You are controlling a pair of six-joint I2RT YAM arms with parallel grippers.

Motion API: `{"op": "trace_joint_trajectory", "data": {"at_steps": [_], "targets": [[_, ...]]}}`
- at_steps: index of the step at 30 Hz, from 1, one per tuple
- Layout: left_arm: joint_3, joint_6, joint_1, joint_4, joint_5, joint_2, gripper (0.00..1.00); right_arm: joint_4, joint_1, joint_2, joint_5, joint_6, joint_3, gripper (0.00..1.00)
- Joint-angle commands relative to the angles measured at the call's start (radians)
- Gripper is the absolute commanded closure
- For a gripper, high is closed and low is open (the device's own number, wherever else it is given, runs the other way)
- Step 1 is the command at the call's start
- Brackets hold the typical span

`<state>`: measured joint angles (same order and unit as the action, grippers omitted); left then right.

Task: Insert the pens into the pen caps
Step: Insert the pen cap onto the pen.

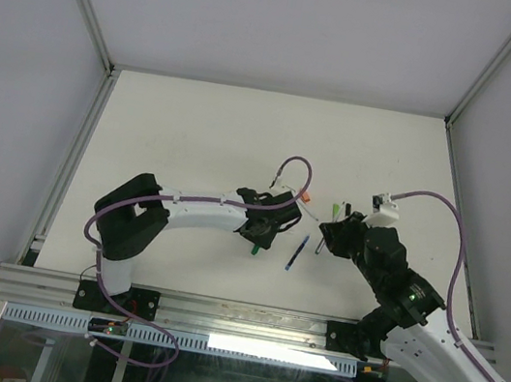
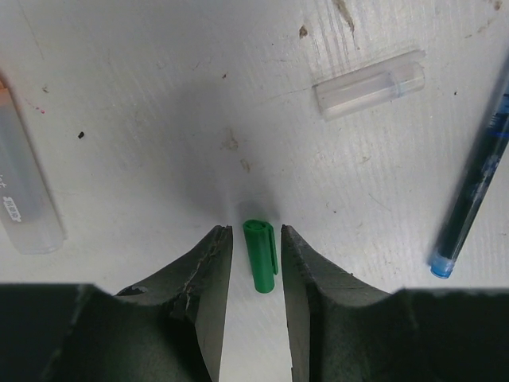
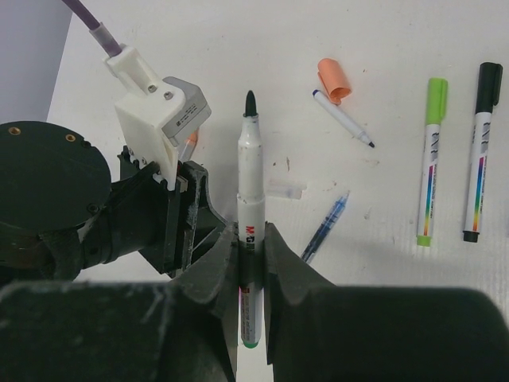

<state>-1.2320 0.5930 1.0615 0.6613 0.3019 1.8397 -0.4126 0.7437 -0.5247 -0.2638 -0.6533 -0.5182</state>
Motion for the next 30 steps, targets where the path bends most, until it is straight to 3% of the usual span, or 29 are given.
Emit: {"op": "trace_joint_trajectory", "data": {"at_steps": [1, 18, 30], "targets": [[-0.007, 0.026, 0.012, -0.011, -0.030, 0.003, 0.67, 0.057, 0.001, -0.005, 0.006, -0.005, -0.005, 1.00], [0.024, 0.049, 0.014, 0.018, -0.062, 0.019, 0.70, 0.084, 0.001, -0.035, 0.023, 0.001, -0.006, 1.00], [0.006, 0.045, 0.012, 0.019, -0.061, 0.058, 0.94, 0.068, 0.000, -0.019, 0.008, 0.003, -0.003, 1.00]]}}
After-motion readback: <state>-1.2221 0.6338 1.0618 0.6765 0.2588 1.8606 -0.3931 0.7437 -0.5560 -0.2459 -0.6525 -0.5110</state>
